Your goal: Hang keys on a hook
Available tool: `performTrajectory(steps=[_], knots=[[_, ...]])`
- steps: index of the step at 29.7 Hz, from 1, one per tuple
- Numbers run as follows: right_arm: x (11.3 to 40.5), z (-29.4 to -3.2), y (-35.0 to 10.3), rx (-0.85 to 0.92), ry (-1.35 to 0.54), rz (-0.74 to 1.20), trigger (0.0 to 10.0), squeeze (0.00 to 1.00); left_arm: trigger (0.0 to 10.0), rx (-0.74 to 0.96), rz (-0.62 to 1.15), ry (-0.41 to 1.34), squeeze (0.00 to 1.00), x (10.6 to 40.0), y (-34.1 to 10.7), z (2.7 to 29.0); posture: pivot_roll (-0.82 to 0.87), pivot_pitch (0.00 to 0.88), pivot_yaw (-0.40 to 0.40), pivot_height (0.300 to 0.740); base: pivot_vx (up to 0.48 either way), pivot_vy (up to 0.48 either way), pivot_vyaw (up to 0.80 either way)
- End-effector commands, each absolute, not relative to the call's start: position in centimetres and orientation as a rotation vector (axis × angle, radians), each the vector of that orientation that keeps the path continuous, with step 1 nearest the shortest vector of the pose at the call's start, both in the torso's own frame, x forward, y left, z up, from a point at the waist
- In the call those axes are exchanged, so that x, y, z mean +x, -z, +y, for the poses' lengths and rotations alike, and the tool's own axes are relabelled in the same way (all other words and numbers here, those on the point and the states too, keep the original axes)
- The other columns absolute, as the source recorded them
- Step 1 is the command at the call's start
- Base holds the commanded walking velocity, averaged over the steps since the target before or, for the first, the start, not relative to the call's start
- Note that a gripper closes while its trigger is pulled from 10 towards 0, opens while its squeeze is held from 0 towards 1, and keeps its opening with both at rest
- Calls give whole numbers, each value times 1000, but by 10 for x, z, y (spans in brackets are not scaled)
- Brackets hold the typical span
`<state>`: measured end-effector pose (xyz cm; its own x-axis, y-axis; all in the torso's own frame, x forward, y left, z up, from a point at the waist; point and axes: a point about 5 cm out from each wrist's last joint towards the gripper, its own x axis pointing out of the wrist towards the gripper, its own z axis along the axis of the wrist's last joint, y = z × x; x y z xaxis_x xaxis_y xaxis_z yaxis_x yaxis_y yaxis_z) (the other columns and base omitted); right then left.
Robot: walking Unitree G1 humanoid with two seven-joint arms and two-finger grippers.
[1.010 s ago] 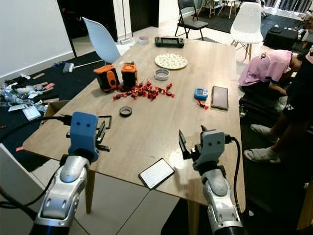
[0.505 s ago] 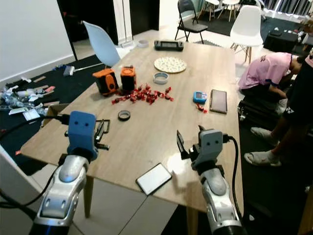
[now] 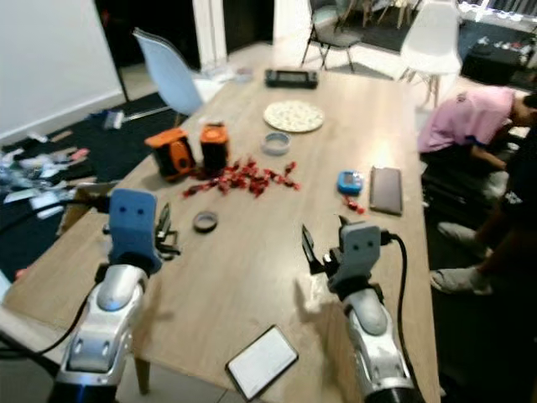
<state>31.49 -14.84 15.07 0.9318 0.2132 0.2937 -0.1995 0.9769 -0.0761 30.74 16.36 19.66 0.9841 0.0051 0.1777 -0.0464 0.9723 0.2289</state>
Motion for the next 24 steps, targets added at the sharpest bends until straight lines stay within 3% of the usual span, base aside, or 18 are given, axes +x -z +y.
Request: performTrajectory(steps=[1, 16, 24], knots=[[313, -148, -145, -48, -209, -282, 10000, 0, 10000, 241, -149, -32, 0, 306, -190, 167, 151, 127, -23, 740, 0, 0, 0], [320, -142, -137, -38, -232, -211, 10000, 0, 10000, 280, -112, -62, 0, 307, -187, 175, 153, 144, -12, 740, 0, 0, 0], [337, -134, -133, -129, -257, -146, 10000, 0, 10000, 308, -30, -59, 0, 304, -176, 191, 171, 154, -9, 740, 0, 0, 0]])
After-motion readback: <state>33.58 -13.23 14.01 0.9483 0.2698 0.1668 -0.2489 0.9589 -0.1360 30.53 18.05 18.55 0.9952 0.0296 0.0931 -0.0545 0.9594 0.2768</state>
